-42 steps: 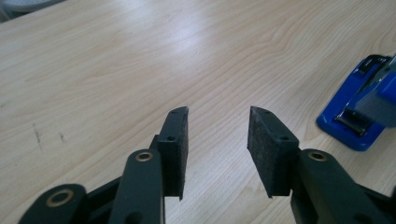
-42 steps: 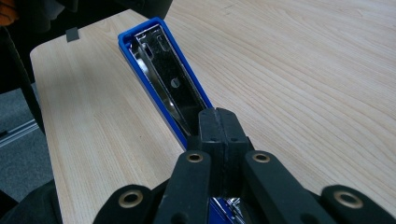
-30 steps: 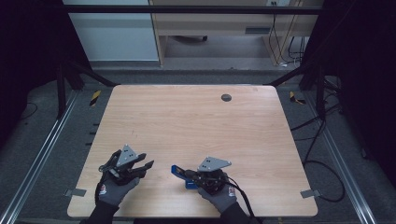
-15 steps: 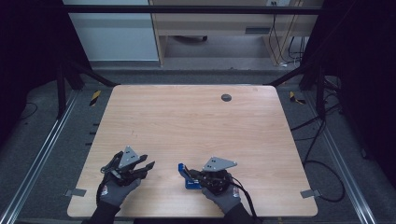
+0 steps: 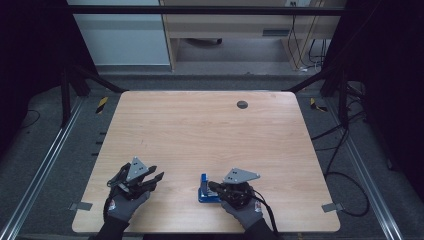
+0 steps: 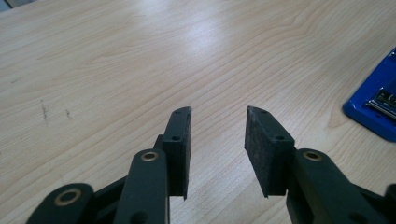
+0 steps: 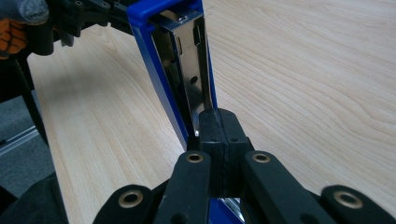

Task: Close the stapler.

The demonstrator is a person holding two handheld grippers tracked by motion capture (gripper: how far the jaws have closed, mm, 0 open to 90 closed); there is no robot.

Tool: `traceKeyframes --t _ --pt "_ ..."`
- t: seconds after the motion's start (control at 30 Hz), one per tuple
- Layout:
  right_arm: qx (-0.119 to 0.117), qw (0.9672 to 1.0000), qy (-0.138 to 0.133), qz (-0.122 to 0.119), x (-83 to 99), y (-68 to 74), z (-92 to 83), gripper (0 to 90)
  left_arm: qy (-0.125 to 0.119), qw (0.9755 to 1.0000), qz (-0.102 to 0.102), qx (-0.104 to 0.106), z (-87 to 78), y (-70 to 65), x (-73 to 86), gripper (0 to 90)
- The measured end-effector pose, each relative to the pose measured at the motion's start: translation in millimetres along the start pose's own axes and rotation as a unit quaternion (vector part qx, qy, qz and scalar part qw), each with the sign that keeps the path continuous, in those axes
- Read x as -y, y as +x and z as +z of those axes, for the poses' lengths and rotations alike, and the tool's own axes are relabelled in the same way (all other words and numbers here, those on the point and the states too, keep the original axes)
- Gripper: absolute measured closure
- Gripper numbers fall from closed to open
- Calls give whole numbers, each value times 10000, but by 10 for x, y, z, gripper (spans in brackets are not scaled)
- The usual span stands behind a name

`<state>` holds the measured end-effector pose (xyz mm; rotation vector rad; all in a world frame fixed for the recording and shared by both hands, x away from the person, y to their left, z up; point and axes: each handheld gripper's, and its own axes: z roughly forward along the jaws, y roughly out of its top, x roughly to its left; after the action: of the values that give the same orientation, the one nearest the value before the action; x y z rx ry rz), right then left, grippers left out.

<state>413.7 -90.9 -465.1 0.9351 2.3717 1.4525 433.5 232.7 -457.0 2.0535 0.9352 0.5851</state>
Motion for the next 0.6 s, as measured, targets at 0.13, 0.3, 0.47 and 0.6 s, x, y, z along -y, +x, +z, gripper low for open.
traceKeyframes --t 0.13,0.3,0.47,0.6 --pt "-17 10000 -17 -58 -7 28 -16 900 -16 10000 15 5 -10 -10 1 605" --pt "22 10000 -36 -20 4 -5 -42 900 -9 10000 4 9 -10 -15 12 597" --pt "88 9999 -89 53 9 -72 -108 900 -37 10000 -36 -2 -20 -11 17 580" --pt "164 9997 -197 56 -21 -107 -187 900 -32 10000 -62 5 -22 -12 23 574"
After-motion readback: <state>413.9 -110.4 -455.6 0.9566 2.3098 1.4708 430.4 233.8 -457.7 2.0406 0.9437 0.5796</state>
